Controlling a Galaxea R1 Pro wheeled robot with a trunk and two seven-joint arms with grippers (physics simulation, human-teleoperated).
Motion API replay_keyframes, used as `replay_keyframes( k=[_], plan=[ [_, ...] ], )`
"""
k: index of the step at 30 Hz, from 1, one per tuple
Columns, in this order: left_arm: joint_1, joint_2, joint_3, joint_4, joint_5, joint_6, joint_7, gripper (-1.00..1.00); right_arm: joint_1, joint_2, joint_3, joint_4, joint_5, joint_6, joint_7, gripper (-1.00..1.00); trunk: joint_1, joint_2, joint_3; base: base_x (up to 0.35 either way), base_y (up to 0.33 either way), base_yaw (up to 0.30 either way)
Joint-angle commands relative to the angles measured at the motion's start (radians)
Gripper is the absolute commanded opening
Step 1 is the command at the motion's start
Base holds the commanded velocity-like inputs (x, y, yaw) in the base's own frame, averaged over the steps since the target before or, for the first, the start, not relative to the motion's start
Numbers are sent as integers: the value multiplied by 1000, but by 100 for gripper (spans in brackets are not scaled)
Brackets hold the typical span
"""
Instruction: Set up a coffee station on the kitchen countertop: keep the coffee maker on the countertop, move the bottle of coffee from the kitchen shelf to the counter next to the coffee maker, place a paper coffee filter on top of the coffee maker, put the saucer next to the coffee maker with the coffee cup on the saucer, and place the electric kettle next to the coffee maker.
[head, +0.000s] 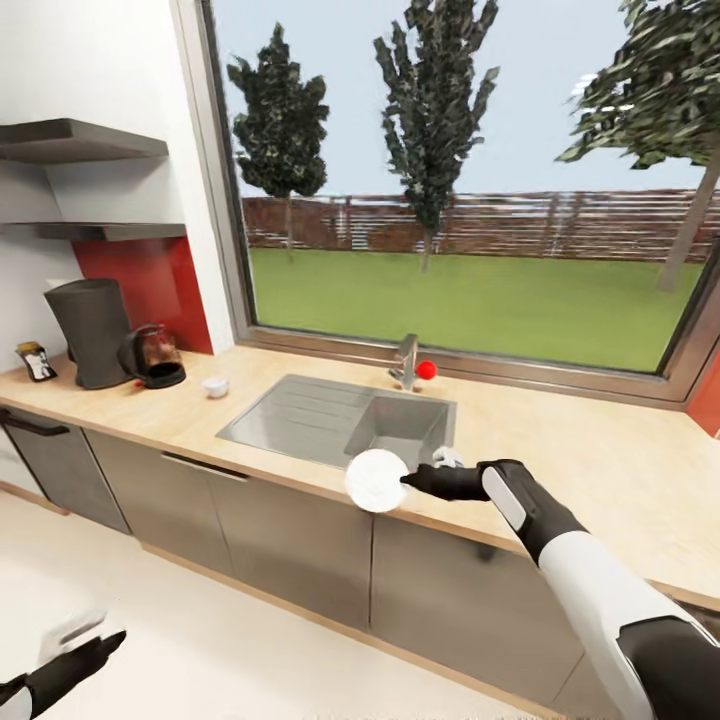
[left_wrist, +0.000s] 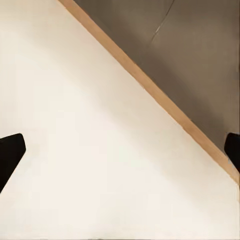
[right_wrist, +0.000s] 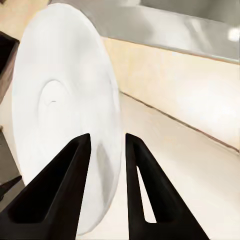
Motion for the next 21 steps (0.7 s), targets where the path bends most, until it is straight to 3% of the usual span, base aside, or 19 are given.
replay_keyframes(
  k=[1, 3, 4, 5, 7, 11, 17, 21],
  plan=[
    [-1, -21, 8, 6, -4, -5, 112, 100, -1, -1, 4, -24, 2, 2, 2, -100, 0, -2, -2, -186, 192, 5],
    [2, -90, 7, 11, -9, -7, 458, 100, -1, 0, 6, -82, 2, 1, 2, -100, 0, -2, -2, -85, 97, 2],
    [4, -131, 7, 12, -14, -5, 586, 100, -1, 0, 7, -95, 2, 1, 2, -100, 0, -2, -2, -29, 33, 1],
    [4, -169, 7, 12, -18, 3, 669, 100, -1, -1, 7, -102, 2, 1, 1, -100, 0, -2, -2, -15, 17, 0],
    [6, -212, 7, 13, -28, 16, 729, 100, -1, -2, 8, -106, 2, 1, 1, -100, 0, -2, -2, -7, 8, 0],
    [14, -250, 7, 13, -39, 22, 754, 100, -1, -3, 8, -108, 2, -3, 2, -100, 0, -2, -2, -2, 2, 0],
    [25, -276, 7, 13, -47, 19, 754, 100, -1, -3, 7, -109, 2, -1, 0, -100, 0, -2, -2, 170, 144, 0],
    [25, -278, 7, 13, -48, 19, 754, 100, -1, -2, 8, -108, 3, -5, -2, -100, 0, -2, -2, 220, 282, 0]
  ],
)
